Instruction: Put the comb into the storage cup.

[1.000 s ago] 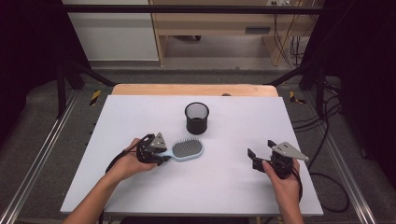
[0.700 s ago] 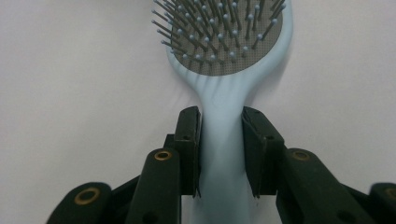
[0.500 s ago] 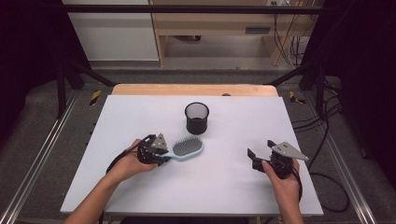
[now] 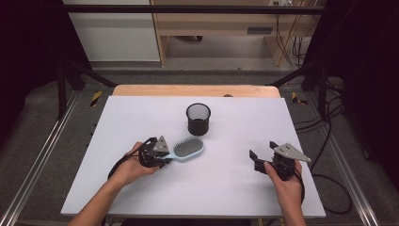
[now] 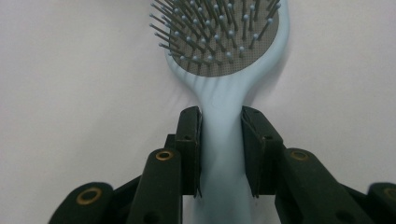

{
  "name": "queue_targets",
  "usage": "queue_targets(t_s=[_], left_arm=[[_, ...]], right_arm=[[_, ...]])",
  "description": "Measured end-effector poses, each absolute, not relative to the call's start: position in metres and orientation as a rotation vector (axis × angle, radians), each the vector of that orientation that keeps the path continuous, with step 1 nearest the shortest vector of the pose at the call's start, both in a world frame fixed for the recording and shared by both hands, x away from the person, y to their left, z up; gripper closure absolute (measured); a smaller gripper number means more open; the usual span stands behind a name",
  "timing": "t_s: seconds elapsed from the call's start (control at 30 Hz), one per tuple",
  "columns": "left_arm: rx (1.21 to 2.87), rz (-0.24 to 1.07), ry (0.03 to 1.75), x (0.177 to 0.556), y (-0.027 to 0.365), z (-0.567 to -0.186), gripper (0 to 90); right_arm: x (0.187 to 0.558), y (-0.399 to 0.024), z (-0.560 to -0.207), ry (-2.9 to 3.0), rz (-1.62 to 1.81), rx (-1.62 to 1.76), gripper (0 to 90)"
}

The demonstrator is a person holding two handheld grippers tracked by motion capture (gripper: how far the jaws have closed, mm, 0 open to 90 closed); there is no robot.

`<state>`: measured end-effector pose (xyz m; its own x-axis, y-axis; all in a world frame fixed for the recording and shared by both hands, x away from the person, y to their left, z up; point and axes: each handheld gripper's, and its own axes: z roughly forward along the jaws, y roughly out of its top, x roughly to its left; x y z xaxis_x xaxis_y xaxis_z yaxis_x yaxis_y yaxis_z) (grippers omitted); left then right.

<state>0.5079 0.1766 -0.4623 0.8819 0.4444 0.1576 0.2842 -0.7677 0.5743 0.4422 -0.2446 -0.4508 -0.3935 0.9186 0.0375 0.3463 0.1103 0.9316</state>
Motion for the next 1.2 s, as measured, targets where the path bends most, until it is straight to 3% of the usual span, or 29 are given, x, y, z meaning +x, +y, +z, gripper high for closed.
queue_targets(t_s=[0.43,0.93,1.1,1.2], left_arm=[[2.455,0.439,0.530,0.5023,0.1801,-0.4571,69.7],[2.450,0.307,0.600,0.5059,0.1816,-0.4628,68.5],[2.457,0.309,0.591,0.5069,0.1746,-0.4641,61.2],[2.458,0.301,0.598,0.5079,0.1737,-0.4639,61.3]], right_arm=[[0.4425,-0.2440,-0.4511,1.818,1.273,1.229,13.6],[0.4429,-0.2426,-0.4515,1.825,1.272,1.227,13.6],[0.4429,-0.2427,-0.4516,1.826,1.271,1.227,13.5],[0.4428,-0.2429,-0.4515,1.825,1.272,1.230,13.5]])
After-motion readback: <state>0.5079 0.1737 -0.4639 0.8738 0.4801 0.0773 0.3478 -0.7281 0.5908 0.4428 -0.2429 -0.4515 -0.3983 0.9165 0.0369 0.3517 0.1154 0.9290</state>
